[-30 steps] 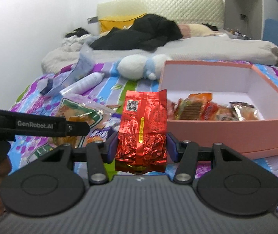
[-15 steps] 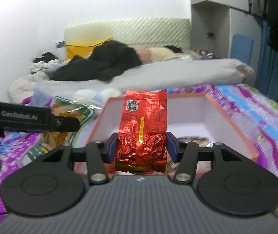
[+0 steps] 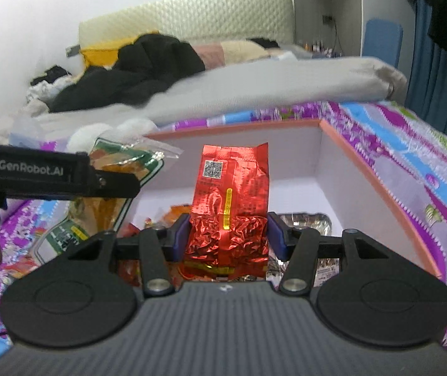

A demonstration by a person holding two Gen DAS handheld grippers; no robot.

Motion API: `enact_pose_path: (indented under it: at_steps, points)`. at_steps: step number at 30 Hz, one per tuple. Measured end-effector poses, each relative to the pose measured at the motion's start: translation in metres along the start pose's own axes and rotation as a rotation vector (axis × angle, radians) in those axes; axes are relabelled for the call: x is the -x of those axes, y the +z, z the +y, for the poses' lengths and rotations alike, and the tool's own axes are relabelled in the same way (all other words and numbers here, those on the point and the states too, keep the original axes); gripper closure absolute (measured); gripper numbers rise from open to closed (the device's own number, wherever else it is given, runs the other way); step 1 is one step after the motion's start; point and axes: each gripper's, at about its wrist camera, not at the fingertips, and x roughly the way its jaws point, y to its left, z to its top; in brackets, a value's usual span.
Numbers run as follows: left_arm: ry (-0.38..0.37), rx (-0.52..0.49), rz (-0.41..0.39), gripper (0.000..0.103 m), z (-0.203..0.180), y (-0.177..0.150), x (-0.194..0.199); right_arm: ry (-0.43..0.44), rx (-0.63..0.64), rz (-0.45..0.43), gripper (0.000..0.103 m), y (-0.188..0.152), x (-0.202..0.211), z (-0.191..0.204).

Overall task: Organize snacks
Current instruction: 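Open both tools to drop the packets into the pink box, then withdraw both open tools from the box toward the stick and blue packets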

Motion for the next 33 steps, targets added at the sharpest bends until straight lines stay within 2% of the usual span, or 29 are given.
enact_pose_path:
  at_steps: [4, 5, 7, 9, 20, 33]
  points:
    - [0.011, -0.019, -0.004, 0.027, 0.007, 0.000, -0.011, -0.007, -0.004, 0.018, 0.047, -0.005, -0.012, 0.002]
    - [-0.004, -0.019, -0.015, 0.018, 0.009, 0.000, -0.011, -0.016, -0.007, 0.021, 0.047, -0.007, -0.015, 0.003]
    - [-0.012, -0.019, -0.029, 0.009, 0.012, -0.003, -0.006, -0.031, -0.004, 0.034, 0.039, -0.008, -0.019, 0.006]
    - [-0.001, -0.019, -0.044, 0.009, 0.013, -0.004, -0.002, -0.030, -0.001, 0.026, 0.028, -0.010, -0.017, 0.009]
    - [-0.007, -0.014, -0.095, 0.009, 0.007, -0.014, 0.046, -0.031, -0.025, -0.032, 0.028, -0.008, 0.016, 0.013]
    - [0.071, -0.027, -0.185, 0.009, 0.021, -0.050, 0.137, 0.038, -0.025, -0.119, 0.028, -0.028, 0.073, 0.049]
